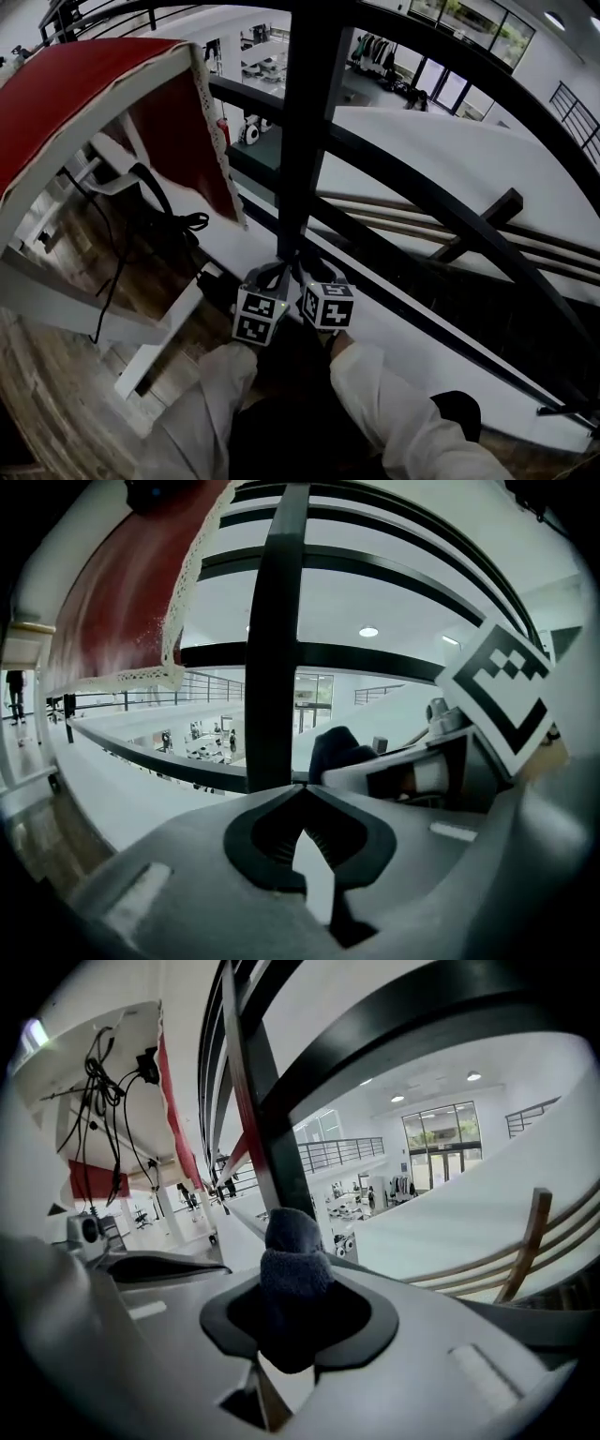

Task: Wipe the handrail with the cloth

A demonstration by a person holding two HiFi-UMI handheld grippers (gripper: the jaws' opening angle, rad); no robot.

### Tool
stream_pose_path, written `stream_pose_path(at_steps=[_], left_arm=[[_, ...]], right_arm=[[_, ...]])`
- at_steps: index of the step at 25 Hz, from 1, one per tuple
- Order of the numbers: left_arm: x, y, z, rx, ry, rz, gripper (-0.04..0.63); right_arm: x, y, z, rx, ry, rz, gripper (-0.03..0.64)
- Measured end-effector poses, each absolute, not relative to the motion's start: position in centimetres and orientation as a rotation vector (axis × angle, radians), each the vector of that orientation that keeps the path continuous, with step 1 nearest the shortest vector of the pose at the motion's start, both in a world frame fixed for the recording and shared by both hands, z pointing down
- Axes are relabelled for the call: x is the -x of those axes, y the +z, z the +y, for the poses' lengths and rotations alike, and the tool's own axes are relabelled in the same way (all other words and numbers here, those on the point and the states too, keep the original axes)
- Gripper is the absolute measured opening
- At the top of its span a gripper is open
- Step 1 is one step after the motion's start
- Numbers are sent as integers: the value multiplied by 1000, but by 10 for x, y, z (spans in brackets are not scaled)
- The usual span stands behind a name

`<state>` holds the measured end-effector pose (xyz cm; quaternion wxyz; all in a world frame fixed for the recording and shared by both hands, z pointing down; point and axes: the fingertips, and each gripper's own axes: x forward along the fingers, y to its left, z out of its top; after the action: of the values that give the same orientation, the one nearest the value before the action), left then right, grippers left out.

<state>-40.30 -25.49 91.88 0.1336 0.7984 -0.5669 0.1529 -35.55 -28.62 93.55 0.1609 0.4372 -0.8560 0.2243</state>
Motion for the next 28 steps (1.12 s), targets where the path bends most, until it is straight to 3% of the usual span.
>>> stream_pose_path(at_steps=[12,28], left_arm=[[403,935,-263,-2311,404,-1596,-3],[379,941,-267,-2382,295,-1493,-3]], right_arm=[[367,945,-320,-1258,720,-2423,105],[359,950,-312,-1164,486,-2280,109]])
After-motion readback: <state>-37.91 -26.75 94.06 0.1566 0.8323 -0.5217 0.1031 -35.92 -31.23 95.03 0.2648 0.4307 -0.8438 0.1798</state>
